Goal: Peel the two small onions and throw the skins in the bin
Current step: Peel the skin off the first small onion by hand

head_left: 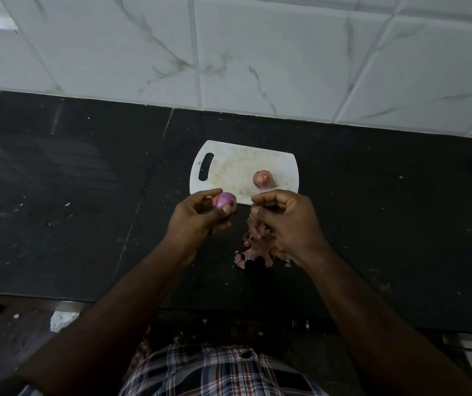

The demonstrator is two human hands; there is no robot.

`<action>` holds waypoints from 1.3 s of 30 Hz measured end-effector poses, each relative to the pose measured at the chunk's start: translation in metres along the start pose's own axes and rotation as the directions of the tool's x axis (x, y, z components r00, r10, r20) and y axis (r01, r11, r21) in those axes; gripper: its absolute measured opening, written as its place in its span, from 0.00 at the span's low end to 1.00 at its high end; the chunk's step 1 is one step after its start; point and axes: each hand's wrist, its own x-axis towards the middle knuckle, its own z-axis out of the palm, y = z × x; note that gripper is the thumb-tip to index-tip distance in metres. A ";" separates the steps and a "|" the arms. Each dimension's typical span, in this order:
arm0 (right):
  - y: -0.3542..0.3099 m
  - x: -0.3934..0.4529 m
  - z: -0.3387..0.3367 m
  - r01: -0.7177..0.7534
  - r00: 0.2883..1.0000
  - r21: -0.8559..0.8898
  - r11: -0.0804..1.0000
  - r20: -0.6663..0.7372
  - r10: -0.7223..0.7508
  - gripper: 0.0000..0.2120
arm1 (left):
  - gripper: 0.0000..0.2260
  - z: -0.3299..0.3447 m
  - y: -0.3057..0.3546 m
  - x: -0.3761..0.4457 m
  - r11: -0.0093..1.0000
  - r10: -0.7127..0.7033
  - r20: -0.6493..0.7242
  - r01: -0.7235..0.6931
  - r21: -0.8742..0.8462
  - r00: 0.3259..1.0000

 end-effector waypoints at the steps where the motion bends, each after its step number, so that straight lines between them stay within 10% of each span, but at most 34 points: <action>1: 0.003 0.001 -0.002 0.014 1.000 -0.058 0.998 -0.011 -0.014 0.07 | 0.19 -0.003 0.000 0.000 1.000 -0.011 0.023 0.011 0.027 1.000; 6: 0.016 0.000 -0.007 -0.009 0.993 -0.326 0.945 0.112 0.048 0.05 | 0.21 -0.001 0.000 -0.006 0.998 -0.050 0.066 0.047 0.041 0.997; 21: -0.012 0.003 0.015 0.161 0.986 -0.355 0.921 0.092 -0.137 0.05 | 0.22 0.004 0.003 -0.010 0.859 0.165 0.145 -0.214 0.464 0.976; 39: -0.003 0.002 0.007 0.230 0.972 -0.290 0.929 0.120 -0.203 0.03 | 0.22 -0.006 0.011 -0.001 0.902 0.060 0.353 -0.202 0.382 0.934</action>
